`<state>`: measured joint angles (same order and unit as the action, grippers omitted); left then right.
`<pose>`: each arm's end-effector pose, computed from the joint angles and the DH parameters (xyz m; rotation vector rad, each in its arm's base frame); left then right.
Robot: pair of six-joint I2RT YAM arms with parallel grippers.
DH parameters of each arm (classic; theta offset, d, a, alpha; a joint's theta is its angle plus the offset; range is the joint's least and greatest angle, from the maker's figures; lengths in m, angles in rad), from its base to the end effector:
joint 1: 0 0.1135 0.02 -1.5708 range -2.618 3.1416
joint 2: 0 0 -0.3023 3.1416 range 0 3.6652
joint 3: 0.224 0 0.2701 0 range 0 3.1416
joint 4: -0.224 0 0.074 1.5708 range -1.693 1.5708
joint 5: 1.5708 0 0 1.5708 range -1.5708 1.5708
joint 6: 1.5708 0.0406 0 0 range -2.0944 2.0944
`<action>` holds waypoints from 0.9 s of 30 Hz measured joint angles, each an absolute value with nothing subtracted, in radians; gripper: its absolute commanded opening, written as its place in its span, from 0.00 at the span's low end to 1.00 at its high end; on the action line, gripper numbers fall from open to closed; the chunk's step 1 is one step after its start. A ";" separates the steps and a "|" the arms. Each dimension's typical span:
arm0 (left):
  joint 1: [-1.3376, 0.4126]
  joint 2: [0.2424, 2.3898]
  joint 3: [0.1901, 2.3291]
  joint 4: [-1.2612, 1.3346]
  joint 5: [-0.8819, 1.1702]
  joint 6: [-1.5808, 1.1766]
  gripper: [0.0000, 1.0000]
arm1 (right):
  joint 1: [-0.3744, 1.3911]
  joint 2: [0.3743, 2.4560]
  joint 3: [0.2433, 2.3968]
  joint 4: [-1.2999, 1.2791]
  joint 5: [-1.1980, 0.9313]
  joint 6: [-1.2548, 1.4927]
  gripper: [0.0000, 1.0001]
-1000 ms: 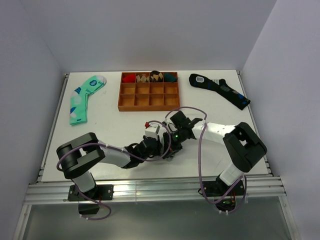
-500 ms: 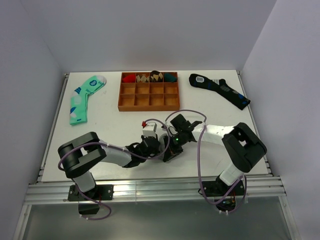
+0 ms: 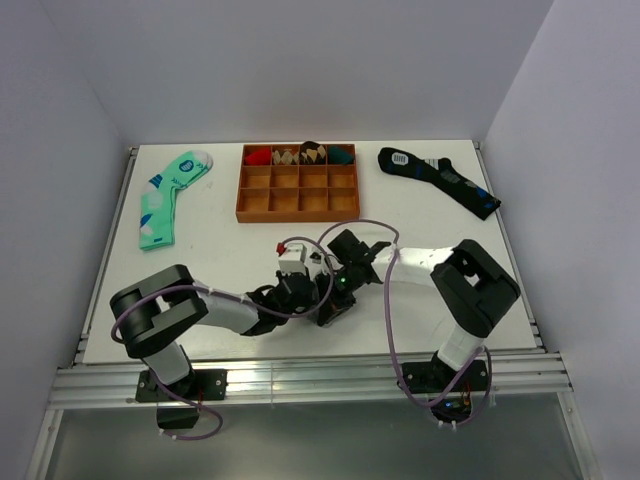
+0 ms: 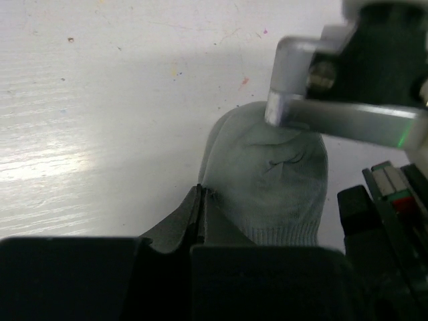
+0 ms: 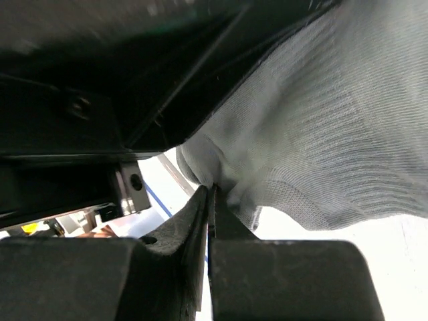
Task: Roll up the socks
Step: Roll the sock at the center of the board.
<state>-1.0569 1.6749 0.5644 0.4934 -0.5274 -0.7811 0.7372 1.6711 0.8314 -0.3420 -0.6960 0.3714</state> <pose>0.1707 -0.2609 0.1417 -0.0014 2.1385 -0.5230 0.2125 0.2281 0.1610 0.7208 -2.7736 -1.1781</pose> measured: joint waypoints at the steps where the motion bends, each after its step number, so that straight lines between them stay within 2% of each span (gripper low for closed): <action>1: -1.056 1.670 0.555 0.502 -0.529 -0.780 0.00 | 0.737 1.674 0.841 -0.345 -0.696 0.373 0.04; 27: -1.105 1.638 0.457 0.606 -0.582 -0.780 0.00 | 0.658 1.775 0.961 -0.415 -0.665 0.392 0.05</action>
